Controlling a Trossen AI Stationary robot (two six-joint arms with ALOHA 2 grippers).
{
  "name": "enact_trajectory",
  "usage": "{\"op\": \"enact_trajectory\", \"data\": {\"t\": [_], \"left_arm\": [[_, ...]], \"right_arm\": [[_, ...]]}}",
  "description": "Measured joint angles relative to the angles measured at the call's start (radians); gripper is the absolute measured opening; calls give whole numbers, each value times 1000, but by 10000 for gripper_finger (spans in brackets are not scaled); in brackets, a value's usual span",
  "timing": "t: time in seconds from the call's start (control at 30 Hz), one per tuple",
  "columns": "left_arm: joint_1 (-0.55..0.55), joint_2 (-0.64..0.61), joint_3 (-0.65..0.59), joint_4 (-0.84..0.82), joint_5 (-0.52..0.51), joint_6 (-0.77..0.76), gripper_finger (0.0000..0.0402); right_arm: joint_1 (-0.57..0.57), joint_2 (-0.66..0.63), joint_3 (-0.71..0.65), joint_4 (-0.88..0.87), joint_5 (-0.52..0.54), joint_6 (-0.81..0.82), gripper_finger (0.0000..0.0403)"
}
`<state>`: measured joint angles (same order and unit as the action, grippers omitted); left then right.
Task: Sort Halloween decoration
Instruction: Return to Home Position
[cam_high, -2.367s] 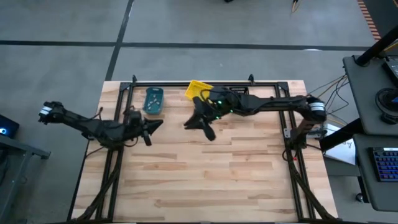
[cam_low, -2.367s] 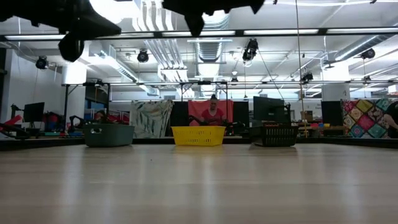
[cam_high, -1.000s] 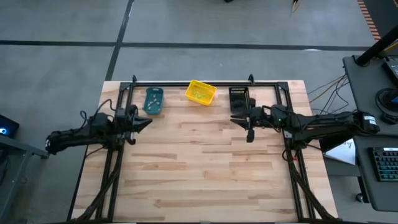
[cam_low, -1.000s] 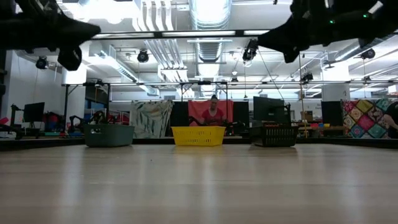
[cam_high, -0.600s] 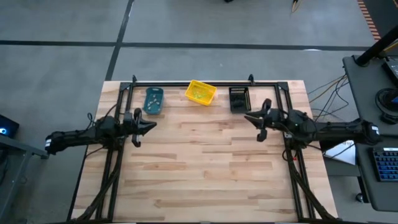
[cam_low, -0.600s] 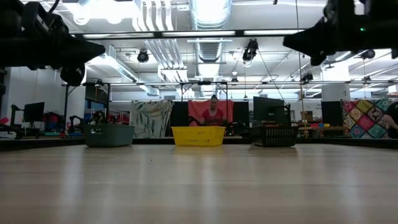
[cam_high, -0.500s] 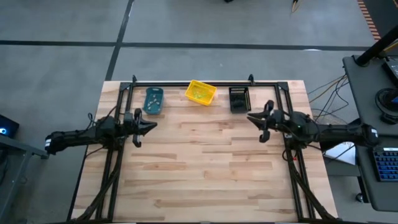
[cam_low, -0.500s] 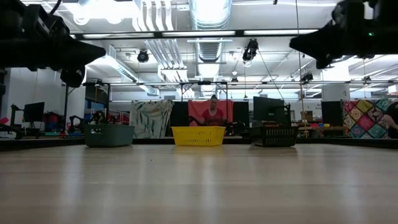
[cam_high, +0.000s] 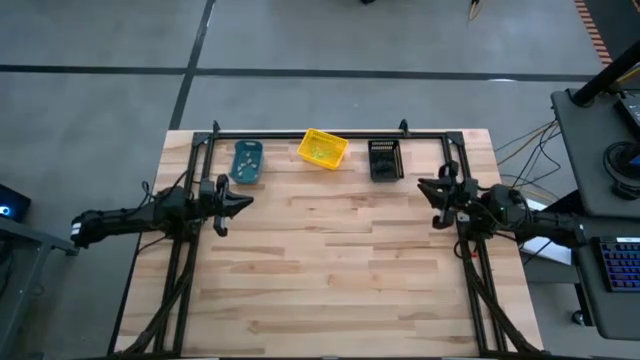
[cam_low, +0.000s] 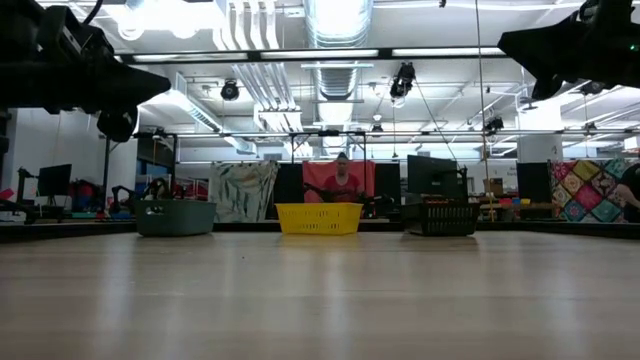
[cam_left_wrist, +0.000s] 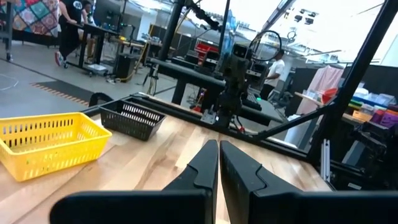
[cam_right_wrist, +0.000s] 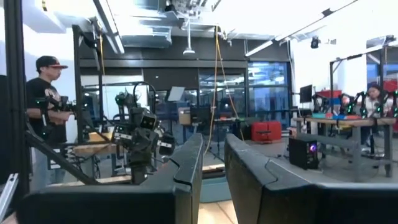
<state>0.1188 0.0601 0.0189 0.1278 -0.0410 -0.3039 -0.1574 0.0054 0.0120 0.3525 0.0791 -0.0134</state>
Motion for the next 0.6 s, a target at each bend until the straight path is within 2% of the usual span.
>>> {"op": "enact_trajectory", "data": {"t": [0.37, 0.6], "left_arm": [[0, 21, 1, -3, 0, 0, 0], [0, 39, 1, -1, -1, 0, 0]], "right_arm": [[0, 40, -1, -7, 0, 3, 57], [26, 0, -1, -101, -1, 126, 57]]}}
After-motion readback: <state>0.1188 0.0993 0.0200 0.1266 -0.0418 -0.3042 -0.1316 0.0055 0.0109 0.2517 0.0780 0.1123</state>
